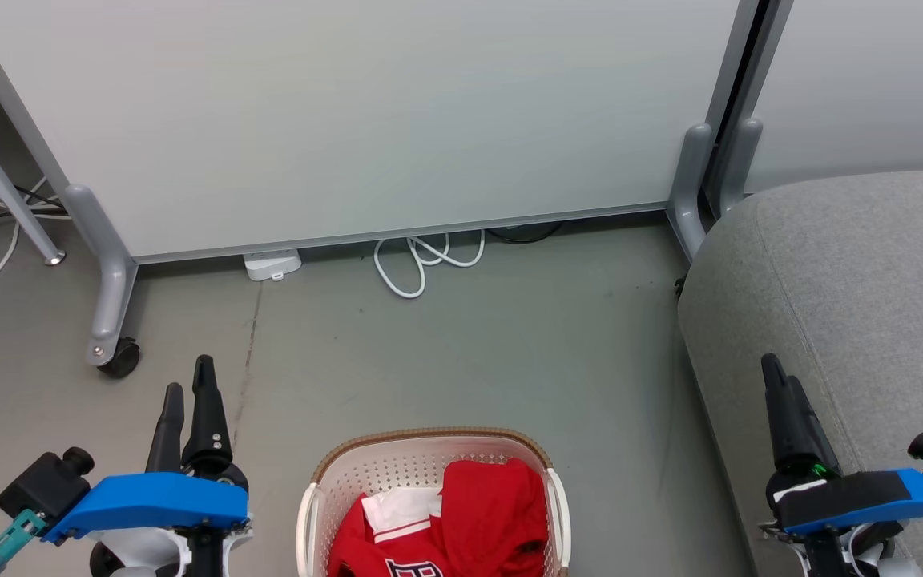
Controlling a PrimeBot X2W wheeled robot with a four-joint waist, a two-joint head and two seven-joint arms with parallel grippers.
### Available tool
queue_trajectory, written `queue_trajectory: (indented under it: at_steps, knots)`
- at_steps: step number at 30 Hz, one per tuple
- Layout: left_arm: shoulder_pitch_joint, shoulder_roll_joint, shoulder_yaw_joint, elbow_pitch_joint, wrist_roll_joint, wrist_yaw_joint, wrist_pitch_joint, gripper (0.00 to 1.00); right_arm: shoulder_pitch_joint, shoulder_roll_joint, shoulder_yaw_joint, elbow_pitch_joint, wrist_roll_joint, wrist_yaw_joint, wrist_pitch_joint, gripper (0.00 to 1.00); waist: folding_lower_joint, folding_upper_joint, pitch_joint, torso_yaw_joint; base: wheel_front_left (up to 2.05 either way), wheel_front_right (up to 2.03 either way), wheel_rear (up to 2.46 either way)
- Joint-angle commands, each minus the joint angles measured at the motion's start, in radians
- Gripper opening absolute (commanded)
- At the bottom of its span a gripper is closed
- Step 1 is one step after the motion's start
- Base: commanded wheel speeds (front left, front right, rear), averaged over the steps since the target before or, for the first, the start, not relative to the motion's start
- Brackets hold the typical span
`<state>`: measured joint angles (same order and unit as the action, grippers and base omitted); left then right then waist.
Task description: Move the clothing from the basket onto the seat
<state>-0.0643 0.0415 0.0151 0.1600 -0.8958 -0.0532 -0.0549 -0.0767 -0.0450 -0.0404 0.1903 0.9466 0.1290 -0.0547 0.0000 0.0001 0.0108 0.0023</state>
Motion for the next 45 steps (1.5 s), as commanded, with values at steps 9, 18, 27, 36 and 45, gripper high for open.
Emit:
queue_trajectory:
  at_steps: [9, 18, 27, 36, 45]
  knots:
    - [-0.016, 0.02, -0.052, 0.006, 0.168, 0.024, -0.035, 1.0, 0.003, -0.006, 0.025, -0.002, -0.163, 0.002, -0.035, 1.0, 0.0, -0.0001, 0.001, 0.001, 0.0, 0.0, 0.0]
    - [-0.018, 0.033, -0.089, 0.016, 0.278, 0.044, -0.063, 1.0, 0.003, -0.006, 0.038, 0.01, -0.276, 0.002, -0.063, 1.0, 0.0, -0.0001, 0.001, 0.003, 0.0, 0.0, 0.0]
    - [-0.02, 0.038, -0.113, 0.012, 0.374, 0.058, -0.088, 1.0, 0.003, -0.006, 0.049, 0.009, -0.375, 0.002, -0.088, 1.0, 0.0, -0.0001, 0.003, 0.004, 0.0, 0.0, 0.0]
    - [-0.017, 0.041, -0.122, 0.009, 0.465, 0.069, -0.112, 1.0, 0.007, -0.007, 0.06, 0.004, -0.471, 0.002, -0.112, 1.0, 0.0, -0.0001, 0.006, 0.003, 0.0, 0.0, 0.0]
    - [-0.013, 0.04, -0.128, 0.01, 0.547, 0.067, -0.133, 1.0, 0.011, -0.007, 0.071, 0.008, -0.554, 0.002, -0.133, 1.0, 0.0, -0.0001, 0.005, 0.005, 0.0, 0.0, 0.0]
